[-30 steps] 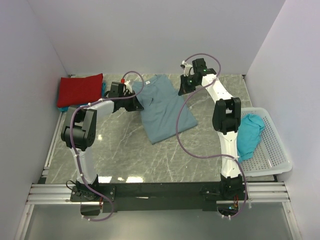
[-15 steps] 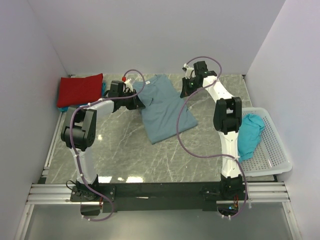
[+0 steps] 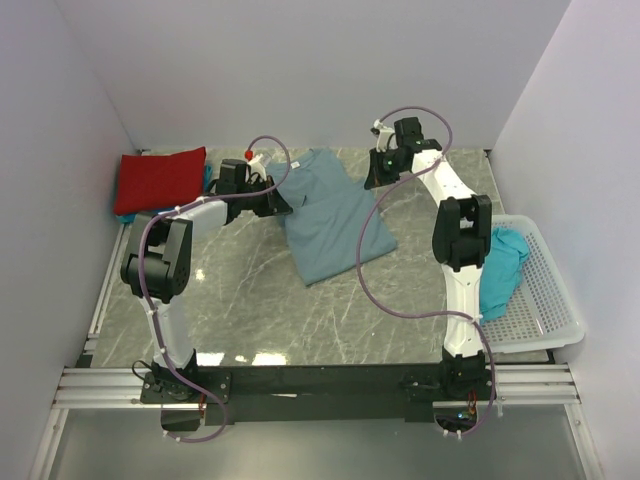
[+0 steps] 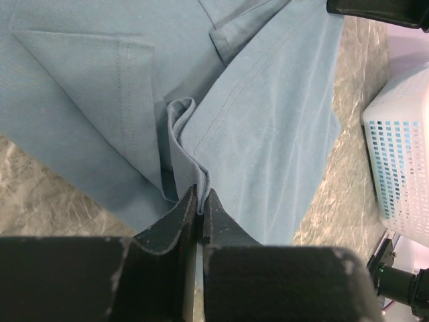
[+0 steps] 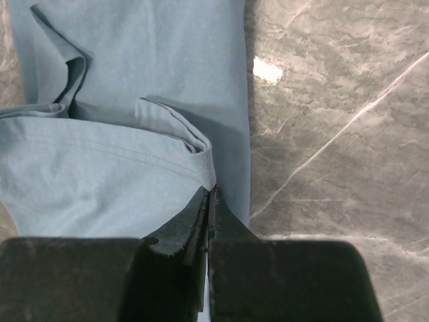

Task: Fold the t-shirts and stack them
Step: Fold the tshirt

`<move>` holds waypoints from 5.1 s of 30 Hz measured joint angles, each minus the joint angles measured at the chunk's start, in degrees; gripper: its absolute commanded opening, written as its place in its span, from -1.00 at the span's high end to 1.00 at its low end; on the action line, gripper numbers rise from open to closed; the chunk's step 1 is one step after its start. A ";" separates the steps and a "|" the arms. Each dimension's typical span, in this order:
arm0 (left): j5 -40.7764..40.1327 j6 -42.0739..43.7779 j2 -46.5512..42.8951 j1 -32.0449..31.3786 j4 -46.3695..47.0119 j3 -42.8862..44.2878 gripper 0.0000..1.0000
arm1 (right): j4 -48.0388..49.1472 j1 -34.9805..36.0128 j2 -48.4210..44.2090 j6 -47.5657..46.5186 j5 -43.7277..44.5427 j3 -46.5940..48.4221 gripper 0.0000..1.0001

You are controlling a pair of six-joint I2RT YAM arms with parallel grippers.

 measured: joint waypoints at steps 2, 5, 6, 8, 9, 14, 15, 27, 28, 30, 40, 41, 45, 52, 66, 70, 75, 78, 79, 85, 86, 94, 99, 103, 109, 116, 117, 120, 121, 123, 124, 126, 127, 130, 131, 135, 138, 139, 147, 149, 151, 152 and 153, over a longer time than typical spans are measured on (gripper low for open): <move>-0.07 0.00 0.00 0.00 0.00 0.00 0.99 | -0.15 -0.04 0.02 0.02 0.02 0.07 1.00; -0.50 -0.02 0.00 0.00 -0.13 0.00 0.98 | -0.42 -0.04 0.02 0.02 0.02 0.74 1.00; -0.85 -0.04 0.00 0.00 -0.13 0.00 0.88 | -0.57 -0.04 0.15 0.04 0.04 1.25 0.99; -2.27 -0.07 0.00 0.00 -0.61 0.11 0.61 | -0.59 -0.02 0.68 0.20 0.26 2.45 0.75; -3.74 -0.11 0.02 0.00 -1.16 0.31 0.25 | -0.55 -0.02 1.09 0.37 0.55 3.17 0.58; -13.73 0.09 0.35 0.00 -5.84 2.47 -0.49 | -0.81 0.35 3.91 0.52 3.80 7.26 -0.04; -16.15 0.46 0.33 0.00 -6.95 3.06 -0.50 | -0.72 0.37 3.91 0.46 4.76 7.26 -0.07; -21.24 11.13 -25.75 1.07 -2.51 -6.78 -0.87 | 3.39 0.20 -18.71 -21.66 -3.23 -23.28 -0.17; -19.67 11.45 -27.15 1.36 -1.49 -7.21 -0.84 | 2.82 0.17 -22.29 -26.69 -5.57 -26.86 -0.18; -15.41 13.40 -29.57 1.33 1.09 -8.61 -0.83 | 0.09 0.17 -31.52 -40.92 -11.10 -35.58 -0.23; -15.63 42.91 -36.39 -27.71 -0.20 -30.23 -0.65 | -7.98 -1.05 -53.92 -79.71 -18.56 -56.48 -0.28; -16.74 44.81 -36.17 -30.03 -0.61 -31.30 -0.62 | -7.72 -1.40 -54.31 -80.04 -18.95 -57.16 -0.28; -22.56 49.22 -31.63 -35.36 0.33 -31.56 -0.60 | -5.81 -2.60 -56.48 -79.82 -20.92 -60.94 -0.28; -32.09 52.28 -21.42 -37.66 1.05 -29.09 -0.43 | -5.75 -5.35 -56.92 -80.61 -23.12 -62.18 -0.28; -44.63 54.16 -15.21 -37.81 3.74 -27.36 0.99 | -2.08 -7.26 -59.08 -94.05 -18.16 -70.93 -0.34; -44.74 54.60 -16.52 -37.86 5.01 -29.35 0.99 | 0.00 -5.29 -57.33 -101.55 -14.01 -71.49 -0.35; -42.23 54.53 -19.91 -37.79 3.58 -31.80 0.99 | 5.66 0.37 -53.02 -105.28 -8.11 -72.39 -0.34; -40.19 54.40 -22.51 -37.79 2.43 -33.46 0.99 | 9.22 4.11 -50.51 -105.68 -4.74 -73.46 -0.33; -39.65 54.38 -23.26 -37.79 2.05 -33.97 0.99 | 10.25 5.16 -49.70 -105.70 -3.69 -73.77 -0.32; -37.07 54.40 -26.23 -37.79 0.09 -35.01 0.99 | 14.64 9.51 -45.33 -105.50 2.45 -73.94 -0.22; -36.72 54.40 -26.38 -37.79 -0.15 -35.01 0.99 | 15.17 9.94 -44.83 -105.50 3.41 -73.94 -0.20; -33.09 54.45 -26.93 -37.79 -1.90 -35.54 0.99 | 19.91 12.09 -44.63 -103.75 10.03 -74.69 0.09; -30.75 54.66 -29.27 -37.79 -3.78 -35.71 0.99 | 20.44 13.16 -44.46 -103.08 12.13 -74.86 0.80; -29.11 54.95 -31.67 -37.79 -5.20 -36.06 0.99 | 19.87 13.88 -44.50 -102.92 12.61 -74.90 1.00; -23.80 54.99 -34.95 -37.81 -9.09 -37.16 0.99 | 15.85 14.88 -50.12 -102.64 11.78 -78.90 1.00; -15.21 53.77 -36.35 -40.00 -14.38 -37.62 0.99 | -0.22 15.06 -71.08 -99.16 5.20 -85.79 1.00; -14.69 53.72 -36.68 -40.85 -14.95 -37.62 0.99 | -3.15 15.15 -74.55 -97.92 3.85 -85.94 1.00; -12.83 53.31 -38.82 -42.91 -16.41 -37.62 0.99 | -9.57 15.39 -82.27 -93.61 0.57 -85.59 1.00; -12.52 53.18 -39.58 -43.12 -16.74 -37.59 0.99 | -11.28 15.50 -83.49 -91.71 -0.26 -85.09 1.00; -12.31 52.85 -41.29 -43.12 -17.31 -37.46 0.99 | -13.14 15.63 -84.50 -87.32 -1.31 -83.43 1.00; -12.46 52.85 -41.92 -42.95 -17.46 -37.27 0.99 | -13.09 15.63 -84.24 -85.02 -1.42 -82.51 1.00; -12.85 52.94 -42.53 -42.36 -17.59 -36.57 0.99 | -12.74 15.63 -82.38 -80.54 -1.36 -80.19 1.00; -12.92 53.09 -42.60 -41.64 -17.77 -35.98 0.99 | -12.31 15.63 -80.72 -78.09 -1.20 -78.49 1.00; -13.31 53.92 -42.60 -37.24 -17.53 -33.73 0.99 | -10.25 15.43 -73.90 -71.80 -0.59 -72.02 1.00; -13.07 54.21 -42.60 -34.80 -17.25 -32.79 0.99 | -9.18 15.17 -71.89 -69.94 -0.44 -69.85 1.00; -11.67 54.64 -41.92 -24.98 -15.32 -28.22 0.99 | -6.86 13.27 -65.46 -64.32 0.31 -60.74 1.00; -9.62 54.69 -37.83 -18.64 -12.83 -22.84 0.99 | -5.66 11.78 -57.61 -60.59 0.70 -51.34 1.00; -9.01 54.69 -35.50 -16.87 -11.96 -20.63 0.99 | -4.76 11.39 -54.51 -59.41 0.74 -48.13 1.00; -7.91 53.70 -13.75 -7.80 -7.52 -7.98 0.99 | 0.44 7.96 -28.68 -49.57 2.36 -27.32 1.00; -7.96 52.83 -10.32 -6.40 -6.99 -6.14 0.99 | 1.07 7.48 -24.46 -47.47 3.13 -24.94 1.00; -8.00 52.30 -7.93 -5.46 -6.99 -4.11 0.99 | 1.27 7.28 -20.96 -45.70 4.04 -22.43 1.00; -8.07 52.09 -6.43 -4.94 -7.04 -2.71 0.99 | 1.51 7.19 -19.80 -45.13 4.33 -21.44 1.00; -8.26 51.76 -5.22 -4.57 -6.88 -1.42 0.99 | 2.14 7.19 -18.71 -44.39 4.74 -20.61 1.00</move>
